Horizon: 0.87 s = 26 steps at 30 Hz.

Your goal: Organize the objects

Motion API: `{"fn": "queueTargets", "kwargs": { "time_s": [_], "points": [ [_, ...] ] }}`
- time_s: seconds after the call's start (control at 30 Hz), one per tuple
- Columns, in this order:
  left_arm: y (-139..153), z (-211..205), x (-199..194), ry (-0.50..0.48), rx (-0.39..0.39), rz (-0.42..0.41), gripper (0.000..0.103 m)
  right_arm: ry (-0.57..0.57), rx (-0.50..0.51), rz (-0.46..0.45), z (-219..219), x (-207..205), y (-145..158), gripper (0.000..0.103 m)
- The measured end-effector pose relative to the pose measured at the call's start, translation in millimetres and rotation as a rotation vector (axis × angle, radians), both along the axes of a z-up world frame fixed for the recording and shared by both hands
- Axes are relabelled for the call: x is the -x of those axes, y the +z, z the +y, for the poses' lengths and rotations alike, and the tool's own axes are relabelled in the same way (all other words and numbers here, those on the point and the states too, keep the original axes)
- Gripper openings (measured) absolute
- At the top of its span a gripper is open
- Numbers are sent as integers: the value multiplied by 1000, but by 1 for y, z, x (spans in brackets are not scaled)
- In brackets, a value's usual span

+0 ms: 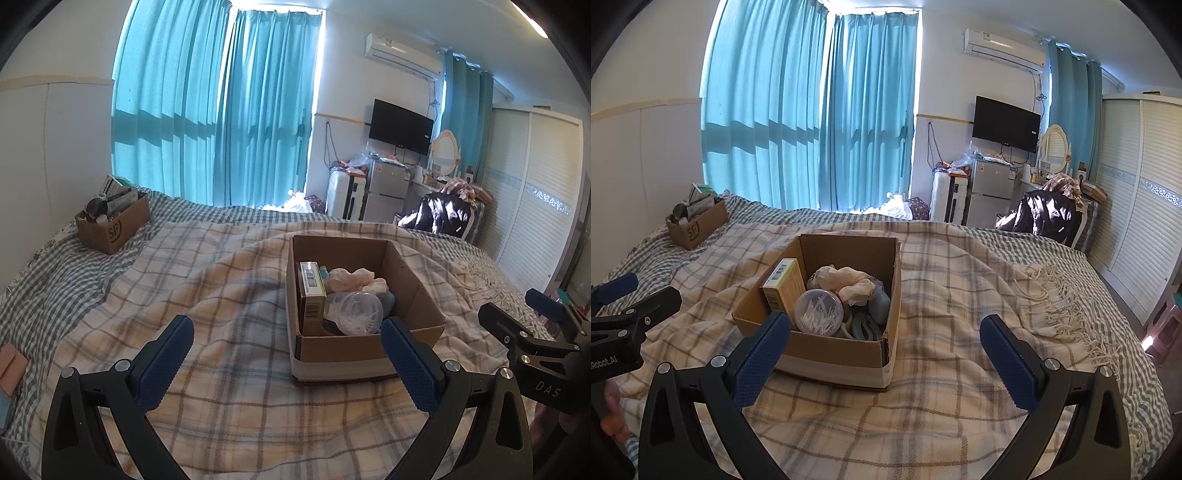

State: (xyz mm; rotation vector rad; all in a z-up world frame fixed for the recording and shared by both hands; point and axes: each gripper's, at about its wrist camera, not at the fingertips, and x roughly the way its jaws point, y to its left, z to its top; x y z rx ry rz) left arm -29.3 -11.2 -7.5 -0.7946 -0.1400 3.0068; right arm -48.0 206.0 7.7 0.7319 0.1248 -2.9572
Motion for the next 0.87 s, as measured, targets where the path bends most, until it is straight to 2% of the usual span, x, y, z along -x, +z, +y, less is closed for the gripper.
{"fn": "queueTargets", "kwargs": {
  "time_s": [0.87],
  "points": [
    [-1, 1, -1, 5, 27, 9, 103, -4, -7, -10, -1, 2, -1, 103]
  ]
}}
